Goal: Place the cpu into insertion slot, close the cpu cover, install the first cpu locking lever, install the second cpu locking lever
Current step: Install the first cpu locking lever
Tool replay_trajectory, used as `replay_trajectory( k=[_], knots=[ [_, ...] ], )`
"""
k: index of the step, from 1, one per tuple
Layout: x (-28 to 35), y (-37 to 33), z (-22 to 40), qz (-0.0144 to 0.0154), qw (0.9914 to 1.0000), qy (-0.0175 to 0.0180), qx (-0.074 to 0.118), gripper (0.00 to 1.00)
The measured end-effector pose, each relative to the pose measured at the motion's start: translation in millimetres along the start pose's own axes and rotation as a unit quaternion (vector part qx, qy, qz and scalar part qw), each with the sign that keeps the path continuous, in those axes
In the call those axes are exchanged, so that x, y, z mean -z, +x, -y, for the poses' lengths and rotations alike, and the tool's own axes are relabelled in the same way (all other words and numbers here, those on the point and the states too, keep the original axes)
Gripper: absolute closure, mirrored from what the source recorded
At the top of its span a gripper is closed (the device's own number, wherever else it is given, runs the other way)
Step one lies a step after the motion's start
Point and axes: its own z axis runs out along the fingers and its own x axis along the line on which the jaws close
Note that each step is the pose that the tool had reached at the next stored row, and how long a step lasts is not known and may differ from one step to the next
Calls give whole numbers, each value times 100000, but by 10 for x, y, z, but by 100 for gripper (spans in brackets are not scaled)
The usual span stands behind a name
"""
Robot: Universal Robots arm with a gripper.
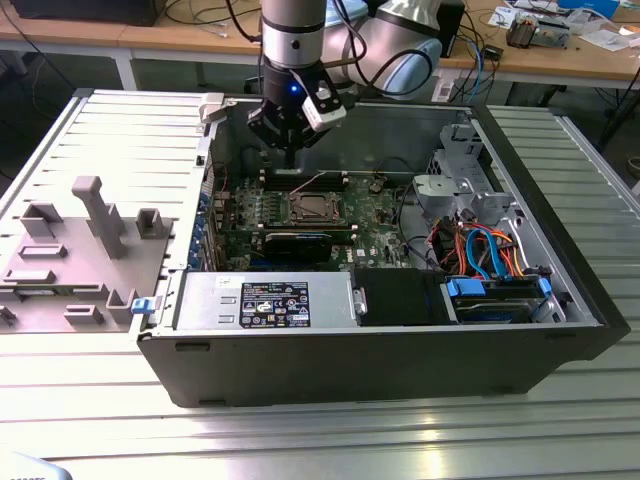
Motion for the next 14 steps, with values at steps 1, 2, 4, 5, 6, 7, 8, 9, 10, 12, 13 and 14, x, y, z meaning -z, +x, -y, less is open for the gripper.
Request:
replay_trajectory(
  k=[1,2,4,5,6,7,8,9,10,12,13,14],
  knots=[
    [-1,-4,0,4,100000,-2,0,89],
    [-1,-7,0,1,100000,2,1,89],
    [-2,-16,1,5,100000,-3,1,89],
    [-2,-18,1,5,100000,-4,1,89],
    [-4,-21,1,3,100000,-1,-2,89],
    [-4,-22,1,2,100000,0,-5,89],
    [-5,-24,1,0,100000,2,-1,89],
    [-6,-26,2,1,100000,3,-1,89],
    [-8,-28,2,-2,100000,2,0,89],
    [-10,-33,2,3,100000,-3,2,89],
    [-11,-35,3,4,100000,-2,1,89],
    [-12,-38,3,6,100000,-4,1,89]
  ],
)
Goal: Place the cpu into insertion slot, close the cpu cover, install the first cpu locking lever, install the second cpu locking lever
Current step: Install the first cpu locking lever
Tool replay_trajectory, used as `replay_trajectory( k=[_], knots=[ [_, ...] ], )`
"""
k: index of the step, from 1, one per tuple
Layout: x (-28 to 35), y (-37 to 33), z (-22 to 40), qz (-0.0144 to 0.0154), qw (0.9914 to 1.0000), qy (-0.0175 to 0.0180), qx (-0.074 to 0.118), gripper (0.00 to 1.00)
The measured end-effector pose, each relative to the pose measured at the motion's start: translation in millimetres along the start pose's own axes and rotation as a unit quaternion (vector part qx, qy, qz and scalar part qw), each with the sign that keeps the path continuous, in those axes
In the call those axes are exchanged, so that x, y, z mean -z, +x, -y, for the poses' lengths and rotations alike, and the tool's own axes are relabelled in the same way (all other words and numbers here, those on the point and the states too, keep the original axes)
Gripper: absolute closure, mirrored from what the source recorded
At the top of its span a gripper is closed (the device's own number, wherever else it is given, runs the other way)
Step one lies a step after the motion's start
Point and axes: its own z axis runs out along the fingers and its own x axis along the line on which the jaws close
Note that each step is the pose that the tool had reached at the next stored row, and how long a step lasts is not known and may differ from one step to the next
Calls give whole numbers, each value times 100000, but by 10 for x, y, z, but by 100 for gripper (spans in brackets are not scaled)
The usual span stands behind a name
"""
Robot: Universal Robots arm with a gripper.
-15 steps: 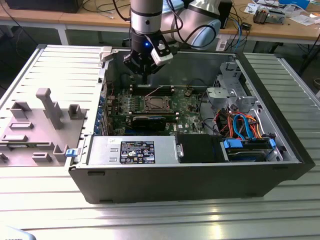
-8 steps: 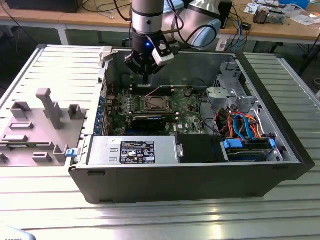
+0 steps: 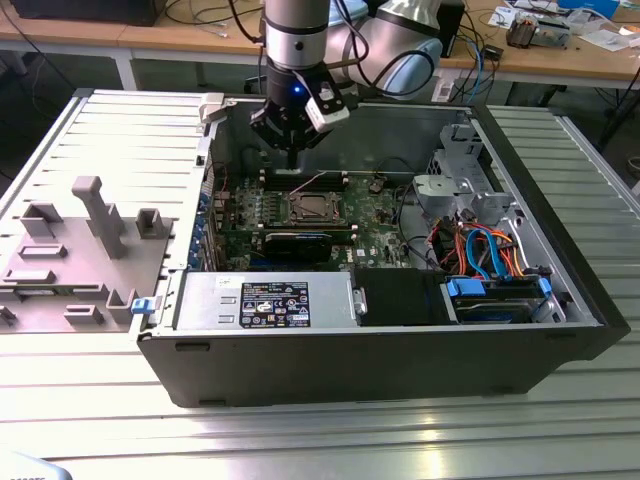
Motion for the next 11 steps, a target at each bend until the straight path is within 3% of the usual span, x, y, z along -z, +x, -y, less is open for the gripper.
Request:
replay_trajectory(
  k=[11],
  knots=[
    [-7,-24,2,-4,100000,3,2,89]
  ],
)
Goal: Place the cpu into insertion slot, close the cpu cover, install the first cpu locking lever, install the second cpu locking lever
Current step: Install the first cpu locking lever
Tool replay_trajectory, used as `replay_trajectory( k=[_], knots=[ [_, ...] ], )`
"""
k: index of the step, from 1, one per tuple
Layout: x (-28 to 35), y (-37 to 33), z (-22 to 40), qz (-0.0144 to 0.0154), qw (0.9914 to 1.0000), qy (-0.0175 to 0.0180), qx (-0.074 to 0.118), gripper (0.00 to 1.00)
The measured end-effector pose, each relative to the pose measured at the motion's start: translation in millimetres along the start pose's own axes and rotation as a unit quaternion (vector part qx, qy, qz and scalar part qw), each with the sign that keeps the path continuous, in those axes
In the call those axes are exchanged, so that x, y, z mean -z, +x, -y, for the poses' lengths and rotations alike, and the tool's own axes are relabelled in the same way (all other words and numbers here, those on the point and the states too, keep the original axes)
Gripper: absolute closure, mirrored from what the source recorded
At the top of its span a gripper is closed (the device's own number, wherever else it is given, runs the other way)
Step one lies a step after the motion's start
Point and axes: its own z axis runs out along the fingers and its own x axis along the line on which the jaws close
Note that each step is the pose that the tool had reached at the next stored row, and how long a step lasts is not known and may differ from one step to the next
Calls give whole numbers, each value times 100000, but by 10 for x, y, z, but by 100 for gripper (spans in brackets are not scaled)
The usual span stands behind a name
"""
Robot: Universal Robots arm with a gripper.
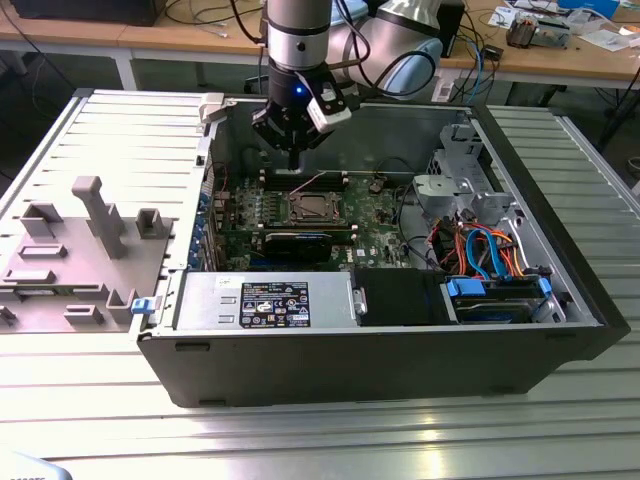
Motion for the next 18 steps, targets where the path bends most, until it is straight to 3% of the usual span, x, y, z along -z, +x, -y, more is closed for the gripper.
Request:
replay_trajectory(
  k=[18],
  knots=[
    [-14,-36,3,2,100000,0,0,89]
  ],
)
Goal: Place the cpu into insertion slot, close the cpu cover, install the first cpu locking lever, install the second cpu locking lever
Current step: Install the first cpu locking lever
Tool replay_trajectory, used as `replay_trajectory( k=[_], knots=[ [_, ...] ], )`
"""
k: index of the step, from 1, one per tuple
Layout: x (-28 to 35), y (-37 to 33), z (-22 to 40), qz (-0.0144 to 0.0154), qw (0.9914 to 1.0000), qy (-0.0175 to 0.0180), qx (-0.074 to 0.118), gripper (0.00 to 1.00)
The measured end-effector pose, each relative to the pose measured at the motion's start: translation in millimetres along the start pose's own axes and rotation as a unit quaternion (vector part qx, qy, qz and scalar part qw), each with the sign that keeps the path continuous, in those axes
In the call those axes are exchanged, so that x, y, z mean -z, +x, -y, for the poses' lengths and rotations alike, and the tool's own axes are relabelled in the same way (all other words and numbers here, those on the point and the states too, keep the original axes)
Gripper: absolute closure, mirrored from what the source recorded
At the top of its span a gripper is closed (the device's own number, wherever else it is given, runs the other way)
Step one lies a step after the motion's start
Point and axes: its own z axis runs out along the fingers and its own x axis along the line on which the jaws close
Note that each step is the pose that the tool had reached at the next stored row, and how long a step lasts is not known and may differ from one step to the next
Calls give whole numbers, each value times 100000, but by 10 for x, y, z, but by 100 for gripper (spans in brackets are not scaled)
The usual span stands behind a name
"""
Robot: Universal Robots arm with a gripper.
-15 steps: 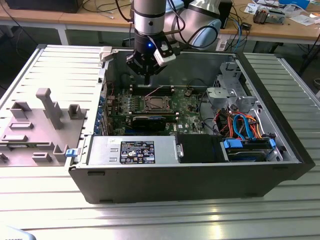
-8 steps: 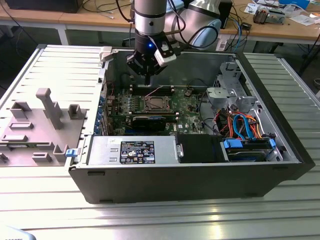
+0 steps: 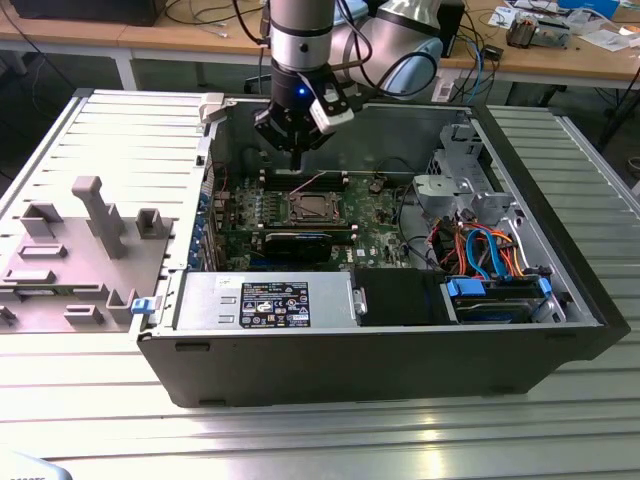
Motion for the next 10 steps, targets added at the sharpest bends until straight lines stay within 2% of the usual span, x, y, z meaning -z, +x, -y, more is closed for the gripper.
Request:
replay_trajectory(
  k=[10],
  knots=[
    [-8,-20,1,0,100000,-2,5,89]
  ],
)
